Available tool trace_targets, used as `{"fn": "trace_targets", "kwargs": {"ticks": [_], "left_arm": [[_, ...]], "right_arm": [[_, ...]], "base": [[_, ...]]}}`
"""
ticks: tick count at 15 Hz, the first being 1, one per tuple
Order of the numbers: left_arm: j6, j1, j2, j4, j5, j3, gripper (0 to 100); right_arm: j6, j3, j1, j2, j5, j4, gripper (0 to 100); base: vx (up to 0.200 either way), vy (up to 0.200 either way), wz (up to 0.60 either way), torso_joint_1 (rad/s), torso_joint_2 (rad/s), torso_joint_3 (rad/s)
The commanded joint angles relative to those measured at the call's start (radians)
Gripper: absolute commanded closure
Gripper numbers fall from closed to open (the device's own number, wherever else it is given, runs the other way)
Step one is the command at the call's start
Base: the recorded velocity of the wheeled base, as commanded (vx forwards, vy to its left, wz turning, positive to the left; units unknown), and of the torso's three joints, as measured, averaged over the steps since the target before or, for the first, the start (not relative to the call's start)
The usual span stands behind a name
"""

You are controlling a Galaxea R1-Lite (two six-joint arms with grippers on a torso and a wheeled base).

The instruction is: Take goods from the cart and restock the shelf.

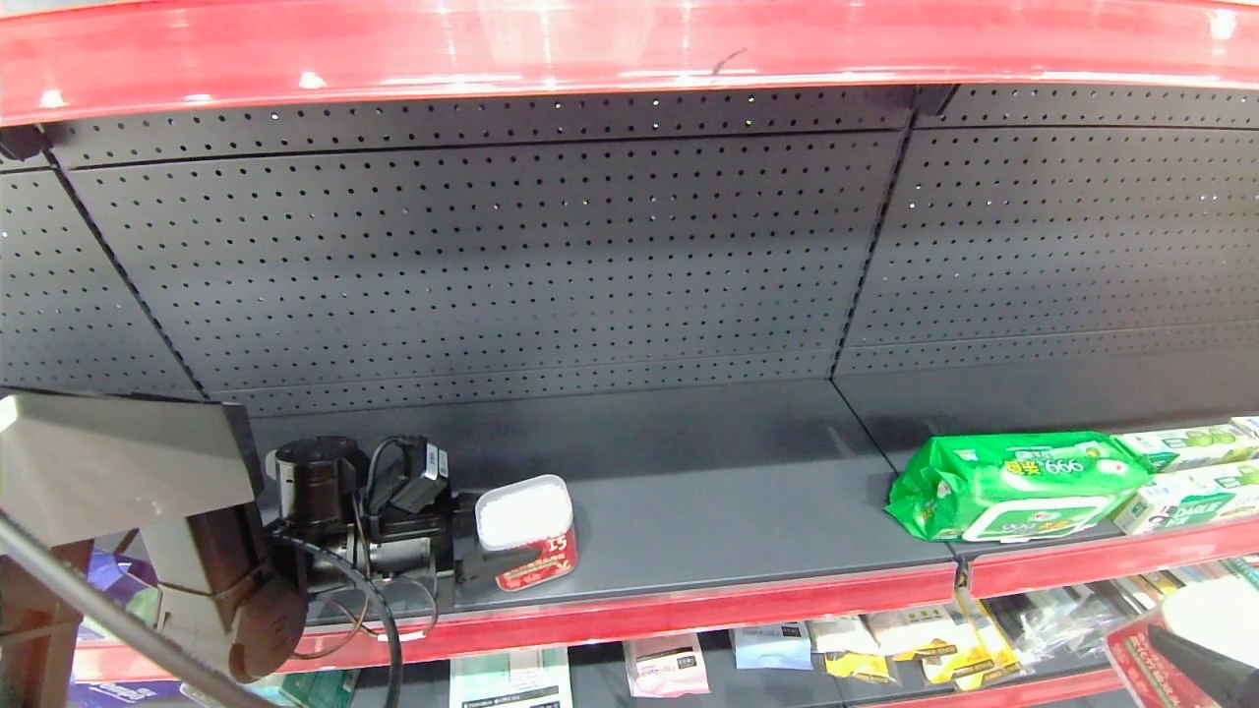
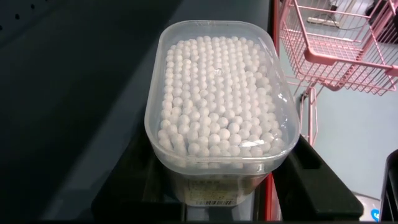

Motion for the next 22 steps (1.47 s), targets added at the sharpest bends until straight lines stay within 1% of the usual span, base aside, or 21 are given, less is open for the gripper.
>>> {"fn": "trace_targets", "kwargs": {"ticks": [1, 4, 6, 15, 22], "left_arm": [[0.000, -0.014, 0.011, 0.000, 0.000, 0.001, 100], [0.001, -0.020, 0.015, 0.000, 0.000, 0.001, 100], [0.021, -0.021, 0.024, 0.000, 0.000, 0.001, 100], [0.021, -0.021, 0.024, 0.000, 0.000, 0.003, 100], [0.026, -0.021, 0.024, -0.001, 0.011, 0.001, 100]], "right_arm": [[0.000, 0.000, -0.009, -0.002, 0.001, 0.000, 100], [0.000, -0.002, -0.012, -0.005, 0.001, 0.000, 100], [0.000, -0.002, -0.014, -0.007, 0.001, 0.000, 100], [0.000, -0.002, -0.014, -0.002, 0.001, 0.000, 100], [-0.002, -0.008, -0.014, -0.001, 0.001, 0.000, 100]], "base": [[0.000, 0.000, 0.00, 0.000, 0.00, 0.000], [0.000, 0.000, 0.00, 0.000, 0.00, 0.000], [0.000, 0.000, 0.00, 0.000, 0.00, 0.000], [0.000, 0.000, 0.00, 0.000, 0.00, 0.000], [0.000, 0.000, 0.00, 0.000, 0.00, 0.000]]}}
